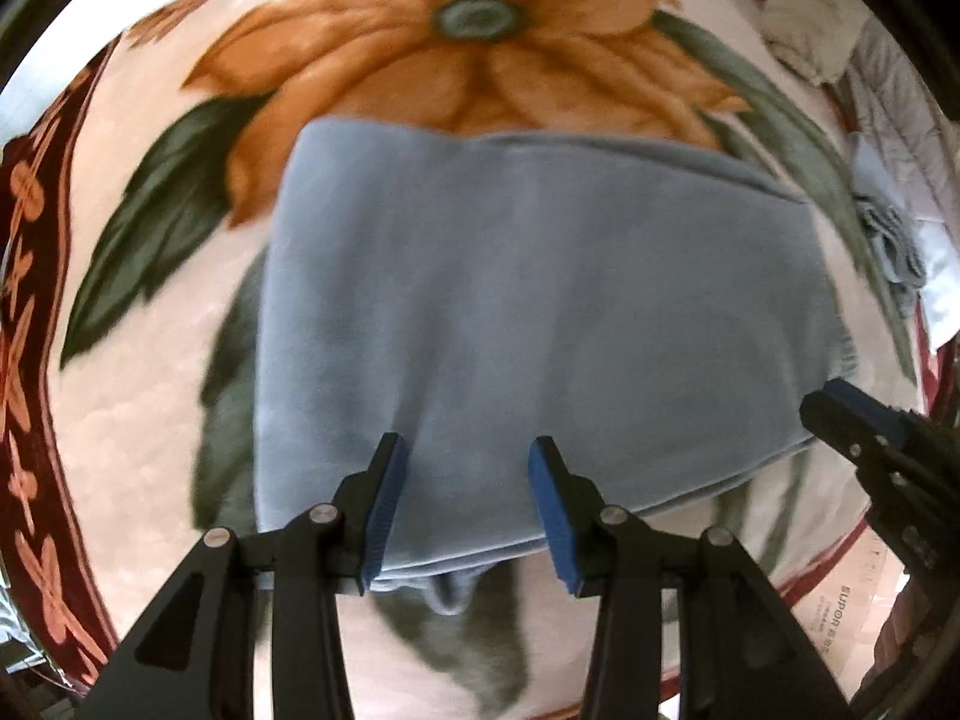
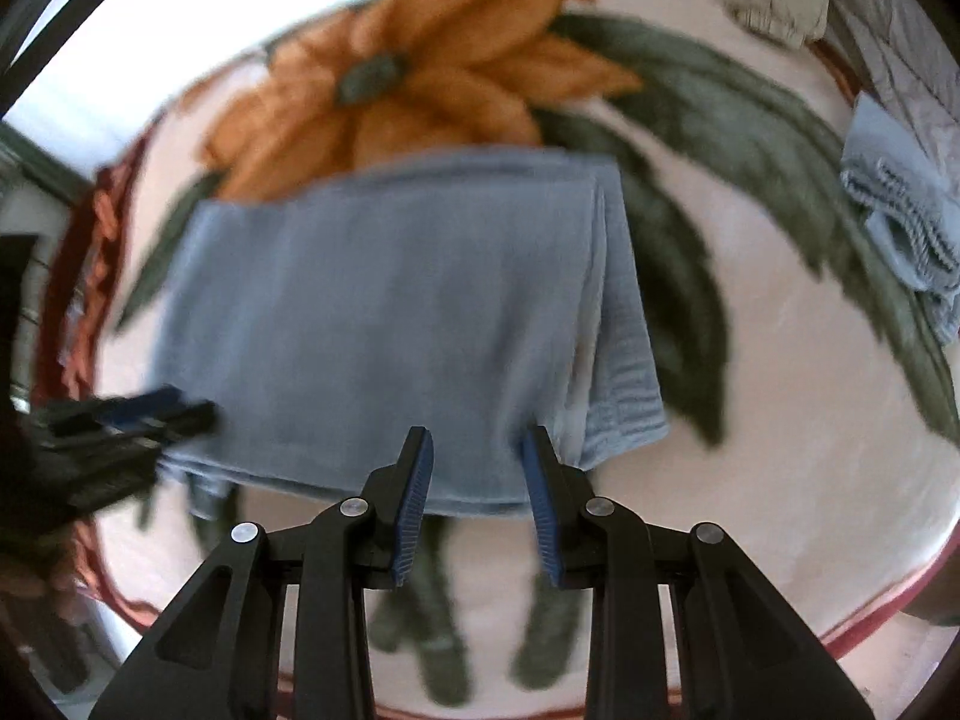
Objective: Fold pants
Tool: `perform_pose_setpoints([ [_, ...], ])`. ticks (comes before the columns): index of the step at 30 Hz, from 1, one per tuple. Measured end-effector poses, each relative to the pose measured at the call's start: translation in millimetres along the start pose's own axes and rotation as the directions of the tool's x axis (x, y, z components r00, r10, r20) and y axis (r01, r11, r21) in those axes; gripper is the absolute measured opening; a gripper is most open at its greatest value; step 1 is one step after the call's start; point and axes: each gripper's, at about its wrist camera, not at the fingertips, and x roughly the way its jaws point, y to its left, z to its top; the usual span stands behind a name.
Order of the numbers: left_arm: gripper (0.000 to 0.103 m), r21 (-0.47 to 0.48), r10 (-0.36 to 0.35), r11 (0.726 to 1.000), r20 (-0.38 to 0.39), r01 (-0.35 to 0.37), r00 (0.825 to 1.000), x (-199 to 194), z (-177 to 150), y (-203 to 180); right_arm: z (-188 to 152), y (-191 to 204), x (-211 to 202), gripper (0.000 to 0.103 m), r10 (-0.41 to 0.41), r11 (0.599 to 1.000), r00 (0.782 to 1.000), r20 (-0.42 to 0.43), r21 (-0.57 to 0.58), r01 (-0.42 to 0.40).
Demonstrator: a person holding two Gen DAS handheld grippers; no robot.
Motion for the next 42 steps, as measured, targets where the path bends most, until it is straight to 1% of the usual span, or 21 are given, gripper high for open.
perform_pose_setpoints([
  [2,0.045,-0.019,-0.010,1.000,-0.018,0.010,1.000,7,-5,12,-7,-5,12,0.032,-0.033,0.999,0.999,-0.036,-0.007,0.033],
  [6,0.045,-0.049,-0.048,0.998,-0.035,0.046,0.998,16,-9,27,-14,-13,16,0.034,-0.010,1.000,0.999,-0.040,0.027,0.011],
  [7,0.045,-0.049,-0.051,0.998,-0.038,0.050,0.998,17,-9,29,-14,-14,17,0.036,-0.014,0.999,0.999,-0.050,0.035,0.016],
  [11,0.045,-0.039,-0.064,0.997,-0.048,0.062,0.997,17,-8,33,-11,-14,13,0.037,-0.026,0.996,0.997,-0.073,0.078,0.031],
  [14,0.045,-0.016,-0.066,0.998,-0.038,0.065,0.997,6,-6,34,-12,-11,-2,0.037,-0.031,0.995,0.998,-0.058,0.097,0.036],
  [18,0.045,0.012,-0.059,0.998,-0.009,0.059,0.998,-12,-4,40,-14,-8,-28,0.037,-0.013,0.992,1.000,-0.013,0.128,0.014],
  [21,0.048,-0.019,-0.048,0.999,0.012,0.048,0.999,-25,-5,57,-17,-5,-39,0.037,0.015,0.986,1.000,0.003,0.164,-0.016],
  [23,0.050,-0.058,-0.038,0.998,0.026,0.039,0.999,-31,-13,74,-21,-1,-42,0.037,0.039,0.983,0.999,0.008,0.178,-0.039],
  [25,0.050,-0.099,-0.034,0.994,0.023,0.036,0.999,-32,-22,85,-24,7,-42,0.037,0.060,0.982,0.998,0.010,0.177,-0.061],
  [28,0.051,-0.148,-0.052,0.988,-0.003,0.051,0.999,-26,-40,102,-20,23,-36,0.037,0.073,0.985,0.997,0.005,0.156,-0.073],
  [30,0.051,-0.160,-0.062,0.985,-0.023,0.058,0.998,-21,-52,106,-18,32,-31,0.037,0.079,0.987,0.997,0.006,0.143,-0.079],
  [33,0.051,-0.157,-0.089,0.984,-0.026,0.084,0.996,-15,-62,106,-14,42,-28,0.037,0.083,0.989,0.996,0.016,0.117,-0.085],
  [35,0.051,-0.152,-0.113,0.982,-0.020,0.109,0.993,-10,-63,101,-8,47,-24,0.037,0.075,0.992,0.997,0.019,0.102,-0.076],
  [37,0.051,-0.155,-0.121,0.981,-0.016,0.118,0.992,-3,-60,96,-3,51,-21,0.037,0.066,0.994,0.998,0.021,0.091,-0.067],
  [40,0.051,-0.181,-0.146,0.973,-0.002,0.143,0.989,3,-55,95,2,54,-20,0.037,0.060,0.995,0.998,0.033,0.077,-0.063],
  [42,0.051,-0.199,-0.148,0.969,0.006,0.146,0.989,7,-52,95,6,55,-15,0.037,0.039,0.997,0.999,0.032,0.059,-0.040],
])
